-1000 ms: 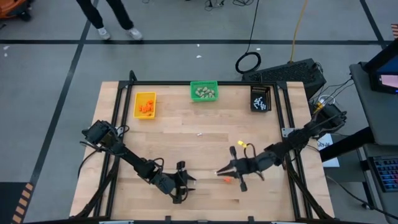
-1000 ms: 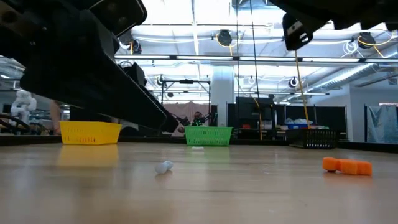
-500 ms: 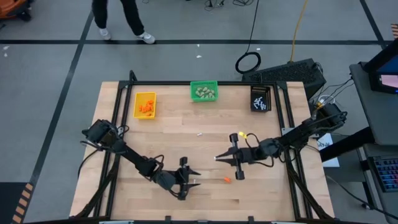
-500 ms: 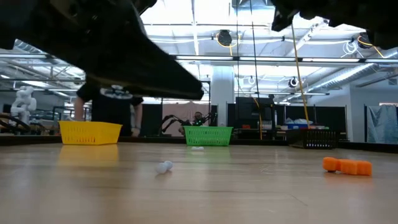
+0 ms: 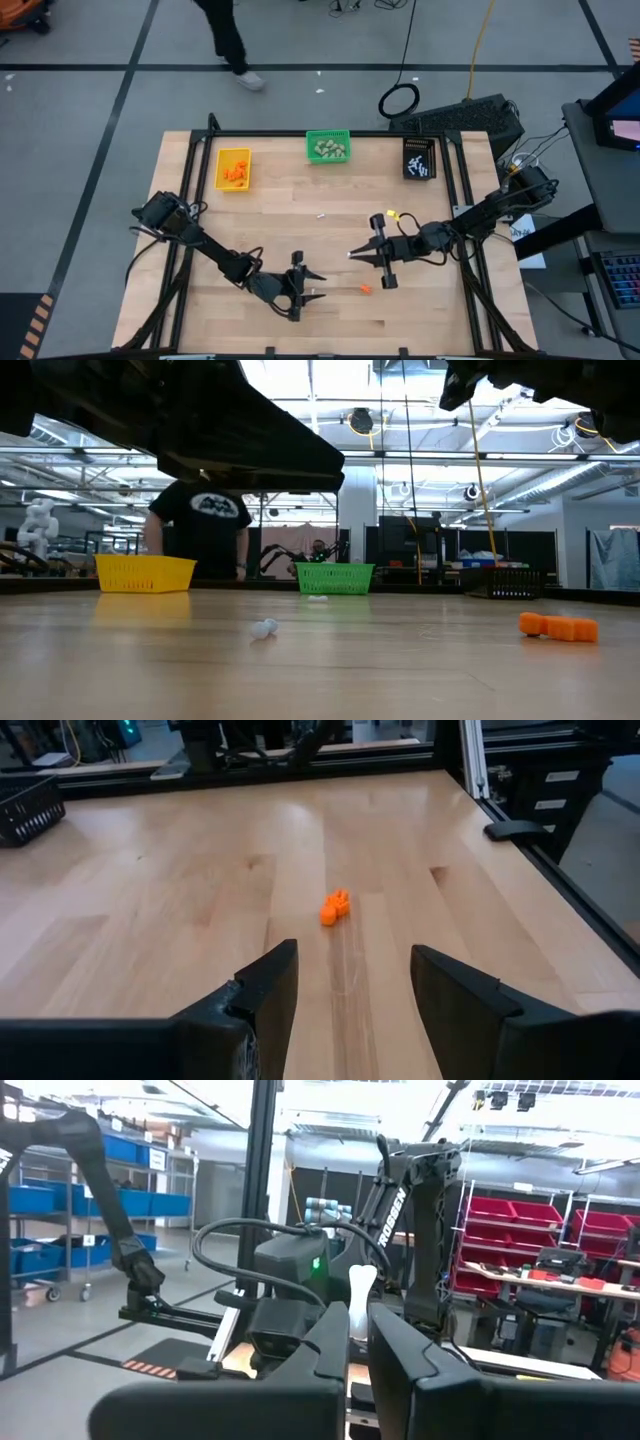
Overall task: Sort Halloween decoration
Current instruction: Put the white bone toy into the black bin
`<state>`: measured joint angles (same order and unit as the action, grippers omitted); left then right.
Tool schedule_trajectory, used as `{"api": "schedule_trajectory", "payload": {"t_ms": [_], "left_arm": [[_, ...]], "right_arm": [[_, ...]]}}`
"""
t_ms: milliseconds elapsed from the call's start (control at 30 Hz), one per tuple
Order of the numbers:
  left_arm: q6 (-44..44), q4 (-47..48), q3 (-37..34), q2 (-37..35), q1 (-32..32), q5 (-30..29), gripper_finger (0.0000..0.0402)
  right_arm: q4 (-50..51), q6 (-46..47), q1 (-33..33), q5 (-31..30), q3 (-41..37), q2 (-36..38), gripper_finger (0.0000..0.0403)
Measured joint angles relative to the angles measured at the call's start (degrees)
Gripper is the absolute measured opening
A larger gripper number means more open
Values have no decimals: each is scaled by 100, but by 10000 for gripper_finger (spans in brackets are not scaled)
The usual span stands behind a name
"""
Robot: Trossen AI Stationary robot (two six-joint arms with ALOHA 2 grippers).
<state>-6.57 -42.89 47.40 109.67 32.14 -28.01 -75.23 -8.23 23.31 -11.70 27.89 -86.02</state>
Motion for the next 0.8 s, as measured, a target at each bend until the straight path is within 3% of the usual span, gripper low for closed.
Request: {"api": "schedule_trajectory", "payload": {"t_ms": [433,800], "left_arm": [[0,-26,0,0,0,2,193],[-15,-22,0,0,0,2,193]], "right_arm": [[-434,46,1,0,-292,0,8],[-359,-1527,2,0,-292,0,8]]}}
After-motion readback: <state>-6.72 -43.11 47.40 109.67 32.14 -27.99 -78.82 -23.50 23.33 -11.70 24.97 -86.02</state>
